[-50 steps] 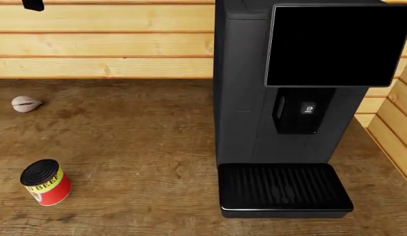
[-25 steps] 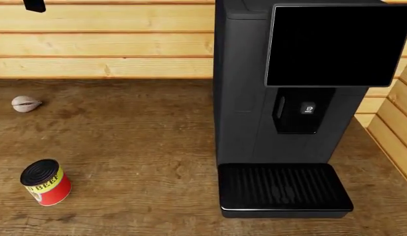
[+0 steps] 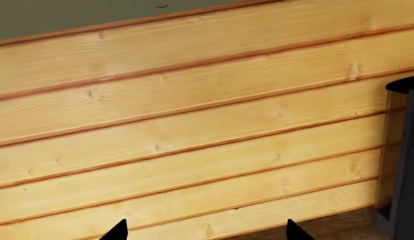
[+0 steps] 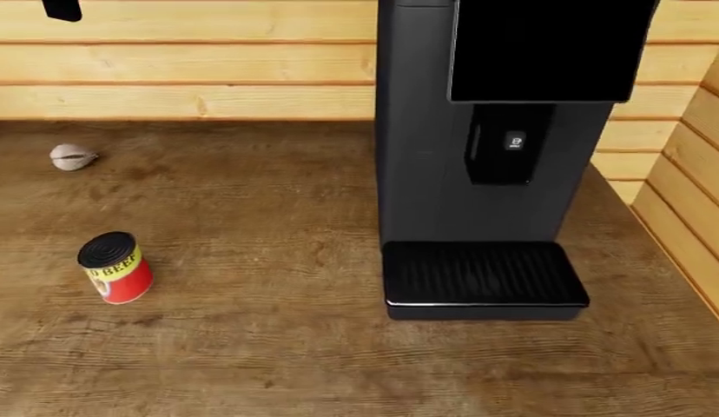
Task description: Pick the cans from the counter and place them in their designated side in the cabinet.
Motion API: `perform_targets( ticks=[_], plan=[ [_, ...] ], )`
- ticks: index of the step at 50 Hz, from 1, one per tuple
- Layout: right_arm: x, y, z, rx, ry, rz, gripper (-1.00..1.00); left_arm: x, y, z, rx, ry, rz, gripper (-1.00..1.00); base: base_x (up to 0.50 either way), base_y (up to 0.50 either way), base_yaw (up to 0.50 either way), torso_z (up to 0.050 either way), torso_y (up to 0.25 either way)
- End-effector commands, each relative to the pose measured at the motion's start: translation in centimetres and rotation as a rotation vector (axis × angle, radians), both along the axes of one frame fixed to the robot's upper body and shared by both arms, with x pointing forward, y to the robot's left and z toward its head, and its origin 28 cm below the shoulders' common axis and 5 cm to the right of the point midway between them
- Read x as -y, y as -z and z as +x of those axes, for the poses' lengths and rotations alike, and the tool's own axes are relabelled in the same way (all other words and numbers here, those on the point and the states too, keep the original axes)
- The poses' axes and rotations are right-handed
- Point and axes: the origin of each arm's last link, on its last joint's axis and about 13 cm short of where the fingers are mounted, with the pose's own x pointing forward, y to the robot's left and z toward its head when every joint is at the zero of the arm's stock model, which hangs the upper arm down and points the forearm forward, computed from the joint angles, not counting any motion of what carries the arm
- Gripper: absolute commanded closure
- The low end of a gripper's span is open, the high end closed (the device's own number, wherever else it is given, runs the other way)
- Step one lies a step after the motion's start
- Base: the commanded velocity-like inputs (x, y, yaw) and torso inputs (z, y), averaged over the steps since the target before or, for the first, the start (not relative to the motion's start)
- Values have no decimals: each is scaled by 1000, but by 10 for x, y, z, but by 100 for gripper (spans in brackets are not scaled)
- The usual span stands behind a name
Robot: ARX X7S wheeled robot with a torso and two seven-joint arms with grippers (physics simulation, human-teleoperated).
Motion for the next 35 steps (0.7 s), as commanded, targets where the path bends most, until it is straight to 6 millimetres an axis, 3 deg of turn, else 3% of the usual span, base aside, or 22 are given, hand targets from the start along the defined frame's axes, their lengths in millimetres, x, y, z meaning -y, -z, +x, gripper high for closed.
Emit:
perform_targets(
  ticks=[1, 35],
  plan=[
    [0, -1, -1, 3, 3, -1, -100, 0, 1, 0, -1, 1, -5, -100, -500, 0, 0, 0, 0],
    [0, -1, -1, 3, 3, -1, -100, 4, 8, 5, -12, 25, -16, -100, -416, 0, 0, 0, 0]
  ],
)
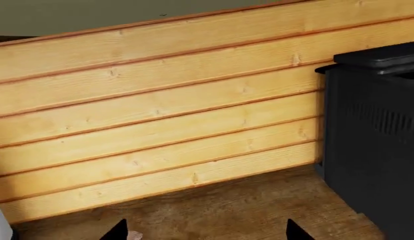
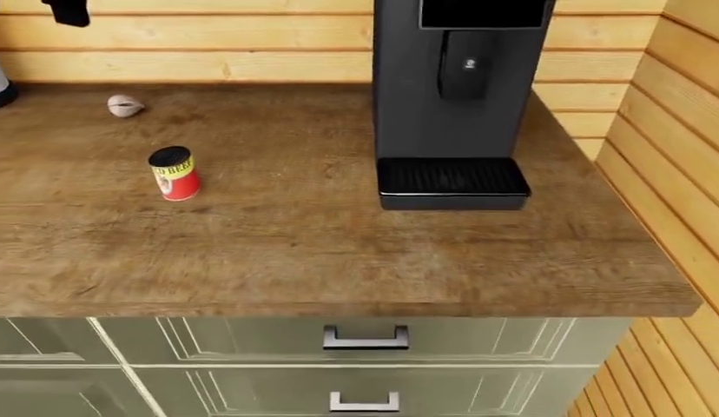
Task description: Pick the cans from the counter and place them in their designated side in the cabinet.
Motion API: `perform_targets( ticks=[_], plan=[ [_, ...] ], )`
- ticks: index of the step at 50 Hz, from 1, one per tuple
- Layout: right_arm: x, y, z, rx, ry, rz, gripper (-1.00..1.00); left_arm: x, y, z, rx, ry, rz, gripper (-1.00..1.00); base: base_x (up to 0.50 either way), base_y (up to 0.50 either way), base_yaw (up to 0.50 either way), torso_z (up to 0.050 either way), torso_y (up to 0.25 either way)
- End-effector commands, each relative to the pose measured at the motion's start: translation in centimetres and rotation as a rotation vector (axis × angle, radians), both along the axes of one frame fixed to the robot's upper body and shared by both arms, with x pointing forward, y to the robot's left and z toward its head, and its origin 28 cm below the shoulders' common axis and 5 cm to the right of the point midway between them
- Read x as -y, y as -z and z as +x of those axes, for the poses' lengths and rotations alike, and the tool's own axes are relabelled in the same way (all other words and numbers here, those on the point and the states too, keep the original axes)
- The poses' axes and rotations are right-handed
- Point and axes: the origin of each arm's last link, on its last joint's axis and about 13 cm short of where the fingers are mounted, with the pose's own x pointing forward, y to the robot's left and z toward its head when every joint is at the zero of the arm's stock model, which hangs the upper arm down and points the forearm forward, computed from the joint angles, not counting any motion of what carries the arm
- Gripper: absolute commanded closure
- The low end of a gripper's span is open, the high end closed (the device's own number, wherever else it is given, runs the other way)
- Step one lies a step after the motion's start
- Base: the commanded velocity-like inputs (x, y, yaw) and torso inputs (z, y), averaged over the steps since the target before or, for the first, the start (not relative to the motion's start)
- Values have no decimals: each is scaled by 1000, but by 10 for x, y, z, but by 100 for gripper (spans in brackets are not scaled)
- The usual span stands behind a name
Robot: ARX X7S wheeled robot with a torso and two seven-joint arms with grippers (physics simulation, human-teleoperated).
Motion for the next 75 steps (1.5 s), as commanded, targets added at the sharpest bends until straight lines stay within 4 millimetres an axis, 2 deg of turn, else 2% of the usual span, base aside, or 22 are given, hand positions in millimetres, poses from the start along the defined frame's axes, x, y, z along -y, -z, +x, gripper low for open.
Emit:
perform_targets(
  ticks=[1, 19, 20, 27, 37, 46, 53, 59, 65, 75],
  plan=[
    [0, 0, 0, 0, 0, 0, -100, 2, 3, 2, -3, 10, -6, -100, -344, 0, 0, 0, 0],
    [0, 0, 0, 0, 0, 0, -100, 11, 13, 11, 18, 60, -52, -100, -304, 0, 0, 0, 0],
    [13, 17, 10, -128, 119, 29, -100, 11, 14, 11, 17, 64, -53, -100, -289, 0, 0, 0, 0],
    [8, 15, 11, -95, 61, 22, -100, 15, 18, 15, 37, 87, -74, -100, -78, 0, 0, 0, 0],
    [5, 26, 31, 28, 5, 18, -100, 35, 26, 16, 275, -14, -101, -100, 0, 0, 0, 0, 0],
    [5, 39, 45, 74, -20, -96, -100, 57, 42, 15, 497, -147, -179, -100, 0, 0, 0, 0, 0],
    [3, 47, 52, 133, -46, -86, -100, 69, 48, 7, 522, -140, -247, -100, 0, 0, 0, 0, 0],
    [-1, 75, 37, 179, -75, -55, -100, 76, 56, 6, 518, -129, -314, -100, 0, 0, 0, 0, 0],
    [-1, 100, 22, 188, -88, -15, -100, 82, 63, -4, 492, -108, -353, -100, 0, 0, 0, 0, 0],
    [0, 154, 6, 137, -67, 77, -100, 94, 77, -22, 420, -59, -404, -100, 0, 0, 0, 0, 0]
  ],
)
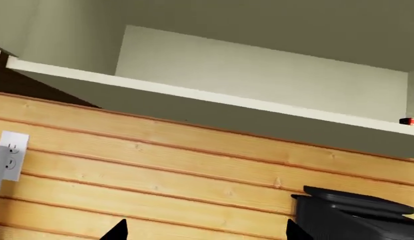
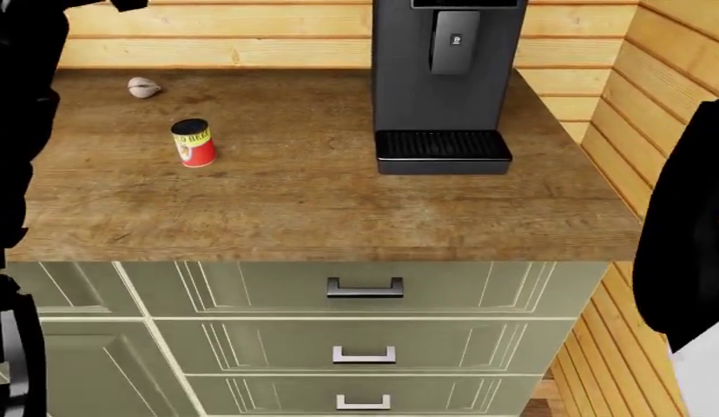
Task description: Pick the cans from the counter and place them in their designated side in the cabinet.
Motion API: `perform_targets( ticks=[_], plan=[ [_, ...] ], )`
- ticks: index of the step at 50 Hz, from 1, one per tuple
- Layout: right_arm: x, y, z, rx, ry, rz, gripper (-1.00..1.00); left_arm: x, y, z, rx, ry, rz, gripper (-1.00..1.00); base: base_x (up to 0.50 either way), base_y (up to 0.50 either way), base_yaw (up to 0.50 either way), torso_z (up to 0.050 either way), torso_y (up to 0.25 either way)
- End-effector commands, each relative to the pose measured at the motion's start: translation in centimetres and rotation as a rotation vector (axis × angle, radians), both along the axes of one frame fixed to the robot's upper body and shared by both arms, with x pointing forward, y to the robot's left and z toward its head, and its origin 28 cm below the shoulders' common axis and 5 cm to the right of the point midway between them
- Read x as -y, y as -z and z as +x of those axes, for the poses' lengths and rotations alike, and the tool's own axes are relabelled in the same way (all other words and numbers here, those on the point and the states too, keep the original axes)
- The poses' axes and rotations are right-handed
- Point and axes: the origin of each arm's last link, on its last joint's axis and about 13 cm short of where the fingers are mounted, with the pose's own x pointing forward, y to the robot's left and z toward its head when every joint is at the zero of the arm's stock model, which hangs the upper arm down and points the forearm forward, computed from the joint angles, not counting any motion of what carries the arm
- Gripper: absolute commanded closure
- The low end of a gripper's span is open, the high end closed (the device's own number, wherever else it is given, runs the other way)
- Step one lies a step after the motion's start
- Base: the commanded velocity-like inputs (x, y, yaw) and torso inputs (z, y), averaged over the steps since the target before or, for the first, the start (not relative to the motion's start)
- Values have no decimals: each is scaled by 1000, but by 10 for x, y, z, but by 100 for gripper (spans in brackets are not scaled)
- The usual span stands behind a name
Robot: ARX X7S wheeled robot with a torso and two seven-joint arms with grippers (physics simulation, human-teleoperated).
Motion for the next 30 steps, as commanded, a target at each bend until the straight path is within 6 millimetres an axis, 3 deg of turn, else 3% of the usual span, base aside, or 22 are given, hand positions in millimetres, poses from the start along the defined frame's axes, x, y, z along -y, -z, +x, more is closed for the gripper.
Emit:
perform_targets(
  ticks=[1, 13, 18, 30],
  plan=[
    [0, 57, -27, -25, 9, 68, -100, 13, 15, -19, -40, 59, -63, -100, 0, 0, 0, 0, 0],
    [-3, 132, -35, -160, 84, 109, -100, 27, 43, -31, -136, 107, -133, -100, 0, 0, 0, 0, 0],
    [-5, 171, -44, -233, 22, 168, -100, 31, 60, -39, -188, 118, -130, -100, 0, 0, 0, 0, 0],
    [-10, 219, -55, -271, 84, 270, -100, 34, 72, -45, -238, 119, -160, -100, 0, 0, 0, 1, 0]
  ],
)
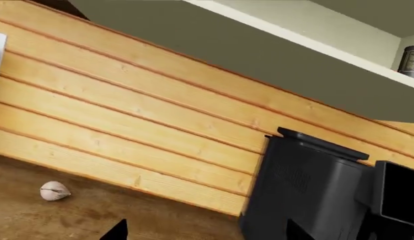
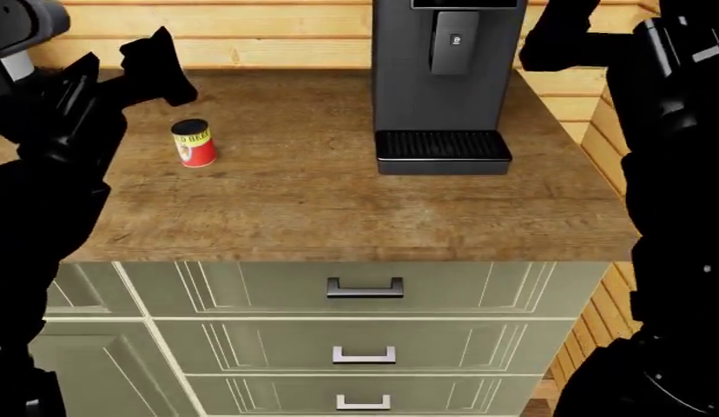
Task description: Pick the cans from the counter and place them in their designated side in the cabinet.
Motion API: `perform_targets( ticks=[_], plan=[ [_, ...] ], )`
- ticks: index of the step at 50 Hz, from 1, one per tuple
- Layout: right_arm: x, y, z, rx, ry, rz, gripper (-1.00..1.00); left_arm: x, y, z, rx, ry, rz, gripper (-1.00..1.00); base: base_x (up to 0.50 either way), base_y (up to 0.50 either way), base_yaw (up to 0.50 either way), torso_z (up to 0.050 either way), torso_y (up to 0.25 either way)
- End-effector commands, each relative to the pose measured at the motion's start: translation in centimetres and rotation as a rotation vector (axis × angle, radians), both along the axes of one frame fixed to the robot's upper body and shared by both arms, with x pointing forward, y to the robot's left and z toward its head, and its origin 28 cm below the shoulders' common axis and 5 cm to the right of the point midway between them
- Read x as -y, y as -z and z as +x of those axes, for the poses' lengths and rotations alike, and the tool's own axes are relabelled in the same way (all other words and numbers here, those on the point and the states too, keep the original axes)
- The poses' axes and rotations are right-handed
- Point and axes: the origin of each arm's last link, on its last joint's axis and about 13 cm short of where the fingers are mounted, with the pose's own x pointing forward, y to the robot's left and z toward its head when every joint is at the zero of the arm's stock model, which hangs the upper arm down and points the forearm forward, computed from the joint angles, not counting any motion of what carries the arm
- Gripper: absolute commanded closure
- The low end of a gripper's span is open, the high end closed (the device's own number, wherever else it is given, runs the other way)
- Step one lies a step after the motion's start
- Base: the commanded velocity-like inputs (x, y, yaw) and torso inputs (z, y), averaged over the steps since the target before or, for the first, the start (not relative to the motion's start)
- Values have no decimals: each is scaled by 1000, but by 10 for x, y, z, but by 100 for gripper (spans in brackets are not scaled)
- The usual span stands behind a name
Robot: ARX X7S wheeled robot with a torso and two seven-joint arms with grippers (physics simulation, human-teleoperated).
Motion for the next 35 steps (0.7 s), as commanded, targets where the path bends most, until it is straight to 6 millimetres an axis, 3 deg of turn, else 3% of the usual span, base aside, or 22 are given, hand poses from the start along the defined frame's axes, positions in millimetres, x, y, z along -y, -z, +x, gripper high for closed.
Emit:
perform_targets(
  ticks=[1, 8, 19, 28, 35],
  plan=[
    [-4, 49, -17, -72, 27, 84, -100, 4, 16, -9, -59, 9, -22, -100, 0, 0, 0, 0, 0],
    [-6, 74, -17, -170, 28, 87, -100, 7, 27, -9, -80, -8, -16, -100, 0, 0, 0, 0, 0],
    [-9, 92, -18, -191, 41, 82, -100, 10, 42, -6, -97, -69, 16, -100, 0, 0, 0, 0, 0],
    [-10, 95, -19, -201, 40, 83, -100, 10, 44, -5, -99, -84, 21, -100, 0, 38, 0, 0, 0],
    [-11, 95, -18, -206, 37, 88, -100, 9, 43, -4, -97, -91, 23, -100, 0, 438, 0, 0, 0]
  ],
)
